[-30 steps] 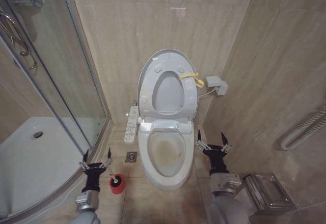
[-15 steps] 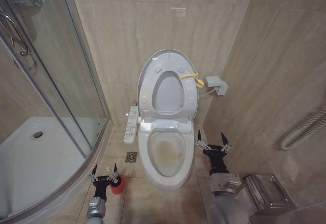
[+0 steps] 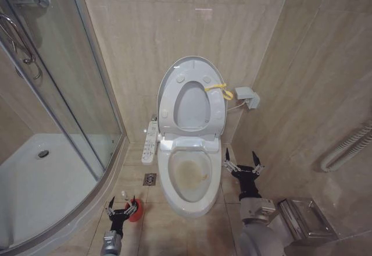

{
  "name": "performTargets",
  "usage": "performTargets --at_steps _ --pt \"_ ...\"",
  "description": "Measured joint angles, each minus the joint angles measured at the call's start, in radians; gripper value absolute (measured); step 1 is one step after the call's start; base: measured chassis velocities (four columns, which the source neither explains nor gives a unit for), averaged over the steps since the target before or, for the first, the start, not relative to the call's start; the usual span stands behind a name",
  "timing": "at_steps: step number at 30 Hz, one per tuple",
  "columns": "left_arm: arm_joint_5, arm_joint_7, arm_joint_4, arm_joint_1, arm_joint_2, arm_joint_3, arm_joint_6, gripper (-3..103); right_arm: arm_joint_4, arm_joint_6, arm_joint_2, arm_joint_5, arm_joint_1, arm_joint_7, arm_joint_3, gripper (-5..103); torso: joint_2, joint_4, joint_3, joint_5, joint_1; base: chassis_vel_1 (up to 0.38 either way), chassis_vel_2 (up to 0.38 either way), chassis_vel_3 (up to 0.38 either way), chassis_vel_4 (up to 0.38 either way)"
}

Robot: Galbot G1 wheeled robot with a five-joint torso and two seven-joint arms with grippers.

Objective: Open the toilet lid, clean the toilet bowl with a toilet brush, close the toilet lid, and flush.

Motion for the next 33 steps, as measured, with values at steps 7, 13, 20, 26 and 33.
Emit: performTargets --at_steps 7,13,20,26,33 --pt "0.001 0.035 0.119 -0.094 -0.018 0.001 -0.047 97 0.0 0.0 0.0 0.0 0.0 0.0 0.0 100 0.0 -0.0003 0.0 0.0 0.0 0.0 0.0 0.0 0.0" --pt "0.009 0.055 0.172 -0.14 -0.026 0.002 -0.069 96 0.0 0.0 0.0 0.0 0.0 0.0 0.0 100 0.0 -0.0002 0.0 0.0 0.0 0.0 0.0 0.0 0.0" --pt "0.009 0.066 0.183 -0.143 -0.034 0.0 -0.074 86 0.0 0.0 0.0 0.0 0.0 0.0 0.0 100 0.0 -0.0002 0.0 0.0 0.0 0.0 0.0 0.0 0.0" --pt "0.01 0.085 0.187 -0.124 -0.04 -0.011 -0.093 62 0.0 0.0 0.0 0.0 0.0 0.0 0.0 100 0.0 0.0 0.0 0.0 0.0 0.0 0.0 0.0 0.0" --pt "0.019 0.096 0.191 -0.114 -0.038 -0.029 -0.113 34 0.0 0.0 0.0 0.0 0.0 0.0 0.0 100 0.0 -0.0001 0.0 0.0 0.0 0.0 0.0 0.0 0.0"
